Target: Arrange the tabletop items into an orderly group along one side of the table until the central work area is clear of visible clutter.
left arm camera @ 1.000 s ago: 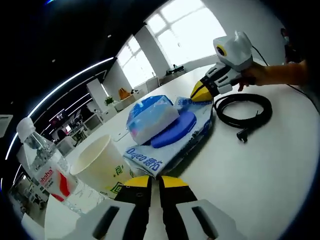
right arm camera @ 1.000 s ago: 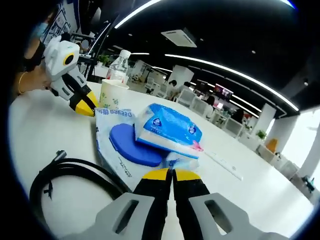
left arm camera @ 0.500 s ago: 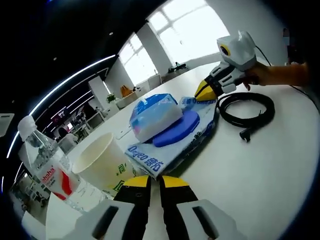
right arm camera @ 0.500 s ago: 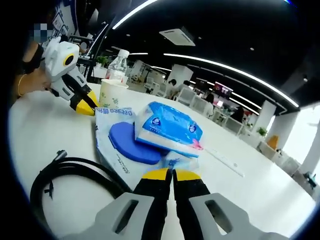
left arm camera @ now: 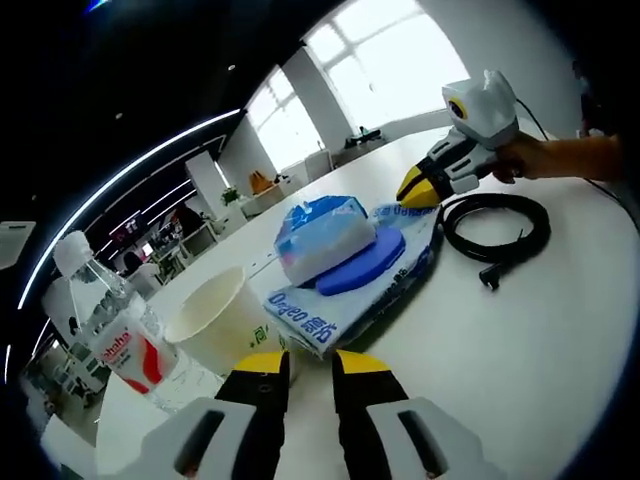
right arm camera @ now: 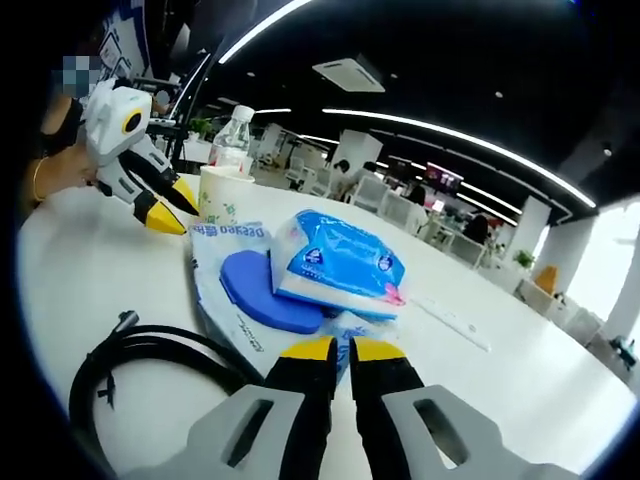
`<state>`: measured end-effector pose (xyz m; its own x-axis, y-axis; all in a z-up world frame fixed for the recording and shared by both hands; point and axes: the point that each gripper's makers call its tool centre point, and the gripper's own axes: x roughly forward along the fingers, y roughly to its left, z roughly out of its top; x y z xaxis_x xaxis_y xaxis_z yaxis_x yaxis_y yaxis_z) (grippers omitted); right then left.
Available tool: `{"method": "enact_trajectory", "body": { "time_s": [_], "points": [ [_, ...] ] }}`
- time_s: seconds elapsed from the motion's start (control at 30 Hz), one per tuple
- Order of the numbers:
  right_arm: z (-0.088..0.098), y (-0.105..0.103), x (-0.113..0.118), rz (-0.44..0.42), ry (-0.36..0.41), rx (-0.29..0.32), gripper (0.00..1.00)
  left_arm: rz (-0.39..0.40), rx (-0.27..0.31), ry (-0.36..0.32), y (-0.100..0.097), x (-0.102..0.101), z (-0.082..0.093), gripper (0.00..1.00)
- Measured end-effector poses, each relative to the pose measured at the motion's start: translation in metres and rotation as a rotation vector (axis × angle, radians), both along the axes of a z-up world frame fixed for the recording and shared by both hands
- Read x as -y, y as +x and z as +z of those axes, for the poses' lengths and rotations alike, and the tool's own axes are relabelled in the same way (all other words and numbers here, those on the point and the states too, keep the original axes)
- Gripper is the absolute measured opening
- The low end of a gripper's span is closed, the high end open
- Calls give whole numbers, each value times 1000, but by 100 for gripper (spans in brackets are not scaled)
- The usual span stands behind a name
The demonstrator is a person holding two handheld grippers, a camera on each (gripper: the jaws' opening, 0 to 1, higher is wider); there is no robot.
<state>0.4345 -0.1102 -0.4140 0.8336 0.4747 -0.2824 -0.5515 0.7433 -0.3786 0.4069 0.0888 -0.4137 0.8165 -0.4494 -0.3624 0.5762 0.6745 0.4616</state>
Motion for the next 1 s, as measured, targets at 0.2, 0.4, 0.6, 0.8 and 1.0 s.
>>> {"method": "enact_trajectory", "body": {
  "time_s": [0.2,0.4,0.6,0.8,1.0],
  "points": [
    [5,0,0,-3,4,7,5,-13,36,0,-7,3,15,16],
    [16,0,5,-9,17,22,5,-28,45,9,-6,6,24,16],
    [25,1,9,-17,29,36,5,-38,48,-2,-3,10,31,16],
    [33,2,2,-7,70,35,6,-44,45,-19,4,23,33,16],
    [37,4,-2,-1,48,42,14,-80,25,9,9,29,33,16]
  ]
}}
